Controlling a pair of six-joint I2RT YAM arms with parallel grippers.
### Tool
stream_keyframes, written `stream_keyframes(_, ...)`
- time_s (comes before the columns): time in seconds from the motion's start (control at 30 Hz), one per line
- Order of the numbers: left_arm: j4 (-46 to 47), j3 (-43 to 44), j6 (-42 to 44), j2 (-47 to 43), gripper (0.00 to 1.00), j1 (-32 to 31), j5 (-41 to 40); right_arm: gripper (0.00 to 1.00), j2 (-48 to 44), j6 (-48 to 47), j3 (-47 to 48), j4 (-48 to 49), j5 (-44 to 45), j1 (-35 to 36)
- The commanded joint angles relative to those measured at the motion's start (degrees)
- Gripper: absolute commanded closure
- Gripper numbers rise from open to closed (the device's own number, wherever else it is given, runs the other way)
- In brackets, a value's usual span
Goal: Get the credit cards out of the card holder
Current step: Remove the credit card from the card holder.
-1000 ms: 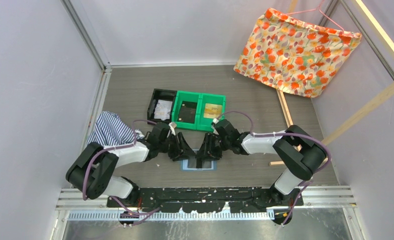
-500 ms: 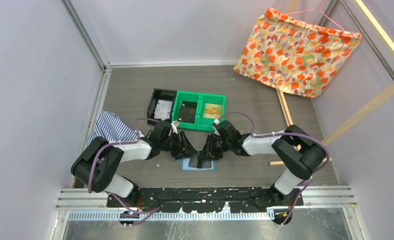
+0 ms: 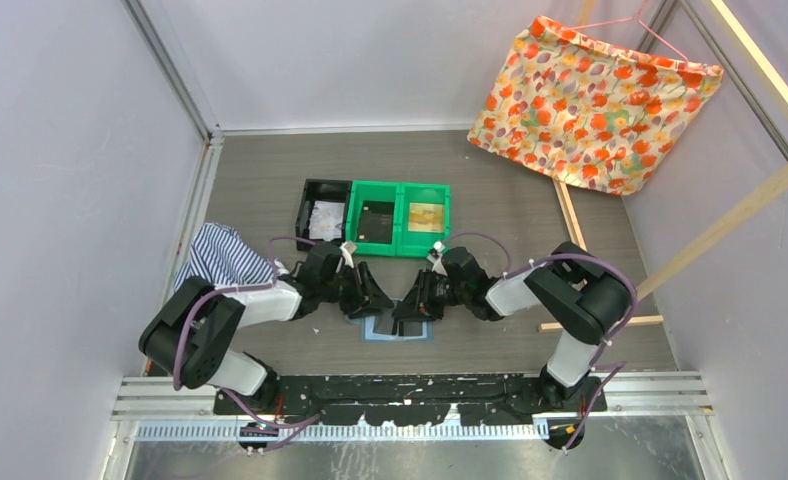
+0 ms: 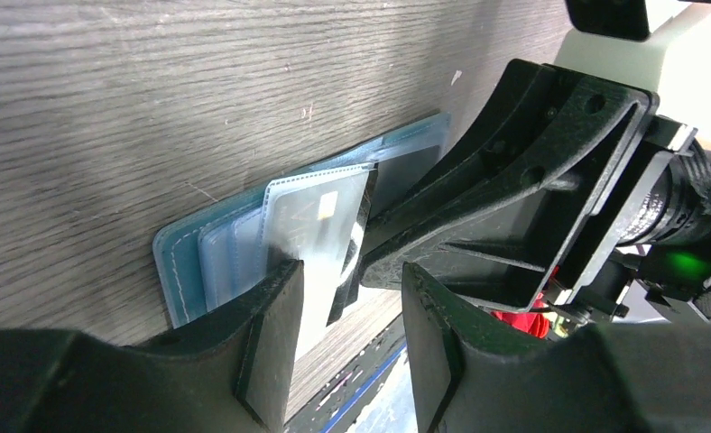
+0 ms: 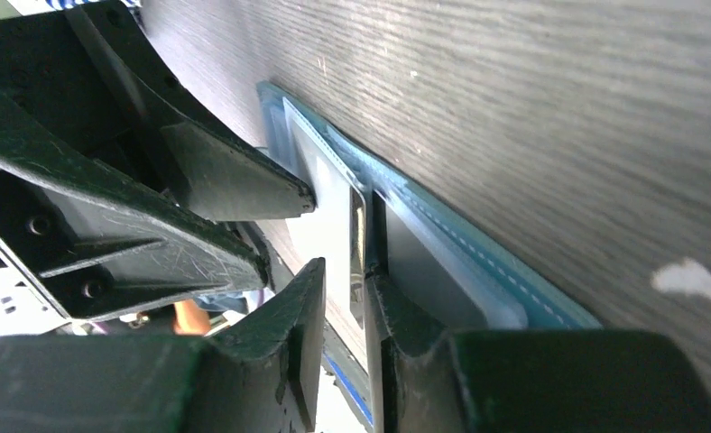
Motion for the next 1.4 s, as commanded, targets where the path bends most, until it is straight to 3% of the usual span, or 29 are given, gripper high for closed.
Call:
stream_keyframes(0.0,-10.33,-3.36,3.17,1.31,0.53,-0.31,-7.79,0.72,3.76,6.75,-0.66,17.49,-1.11,-0.21)
stream_keyframes(0.17,-10.39,-3.95,2.99,0.94,0.53,-0.25,-8.06,0.80,4.75,8.15,-1.80,20.71,-0.76,-0.40)
stream_keyframes(0.33,-10.52,-4.00,2.90,0.49,0.53,-0.31,-8.10,0.99,3.01,7.56,-2.74,19.97,0.31,-0.42)
stream_keyframes(0.6,-19.96,-1.27,4.72,-9.19,0.53,-0.23,-9.94,0.99,-2.56,3.72,-3.04,11.09,3.33,-0.42)
stream_keyframes(0.8,-28.03,0.99,6.66,-18.13,0.50,-0.28,-12.59,0.99,-4.13,2.83,-3.60,9.75,3.83,-0.48)
stream_keyframes(1.37,-28.14,2.78,6.32,-19.56,0.50,-0.35,-10.83,0.99,-10.91,-1.30,-7.29,3.88,3.70,-2.92)
